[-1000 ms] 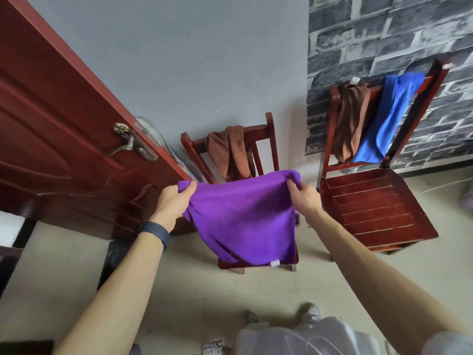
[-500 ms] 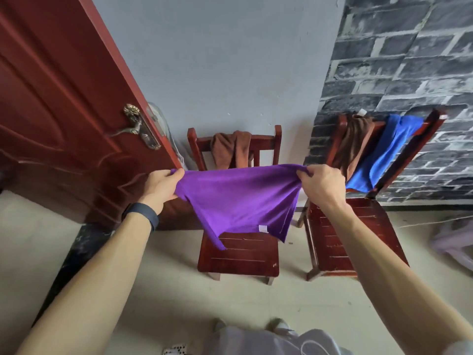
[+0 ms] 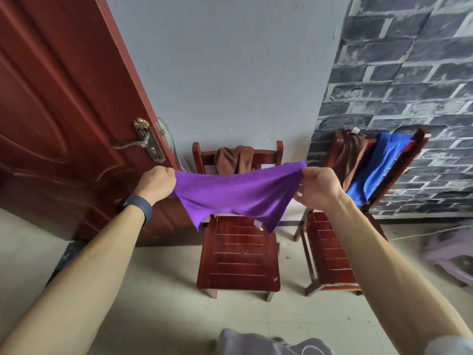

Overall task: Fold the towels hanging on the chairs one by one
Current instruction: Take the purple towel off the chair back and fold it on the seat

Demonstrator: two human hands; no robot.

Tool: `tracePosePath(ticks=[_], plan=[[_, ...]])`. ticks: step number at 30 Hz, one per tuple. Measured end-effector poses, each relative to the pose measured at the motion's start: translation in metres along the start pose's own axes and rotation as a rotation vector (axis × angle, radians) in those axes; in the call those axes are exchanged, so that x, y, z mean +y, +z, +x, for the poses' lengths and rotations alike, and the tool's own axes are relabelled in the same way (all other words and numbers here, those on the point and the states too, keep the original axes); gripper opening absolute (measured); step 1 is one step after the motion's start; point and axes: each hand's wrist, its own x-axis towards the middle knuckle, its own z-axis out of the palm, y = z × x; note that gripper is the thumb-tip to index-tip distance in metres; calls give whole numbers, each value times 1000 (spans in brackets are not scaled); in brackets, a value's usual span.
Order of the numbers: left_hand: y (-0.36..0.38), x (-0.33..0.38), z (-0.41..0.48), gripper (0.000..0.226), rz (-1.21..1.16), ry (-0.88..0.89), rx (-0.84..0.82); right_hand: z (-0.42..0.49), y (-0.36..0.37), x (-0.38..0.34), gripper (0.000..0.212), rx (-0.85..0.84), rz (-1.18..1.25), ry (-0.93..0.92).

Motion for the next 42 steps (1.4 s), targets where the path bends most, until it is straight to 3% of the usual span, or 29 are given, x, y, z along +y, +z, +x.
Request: tracePosePath(ticks=[2,5,9,13,17,22,29,34,37,42], plan=[[0,-4,4,48,51,1,1,2,8,0,26,23,-35,20],[-1,-12,10,51,44,-55,61,5,18,9,30,131,-339,38],[12,-35,15,38,-242,-137,93,15,22,24,15,391,-470,-205],[25,-59,20,34,-703,-321,-144,21,22,35,18,490,-485,-364],[27,-72,26,34,-775,-344,-219,26,25,42,16,484,-637,-399],[26,-82,41,48,-865,-227,-273,34,28,48,17,543,-616,-439],[37,-113,16,46,-460,38,-260,20,-4,110,11,605,-464,-308],[67,-180,-10,47,-198,-4,-465,-6,-50,183,16,714,-253,-82],[77,-209,-24,35,78,84,-523,-19,-59,202,14,732,-184,18],[87,-197,-5,16,315,139,-406,1,-56,189,18,768,-202,36]])
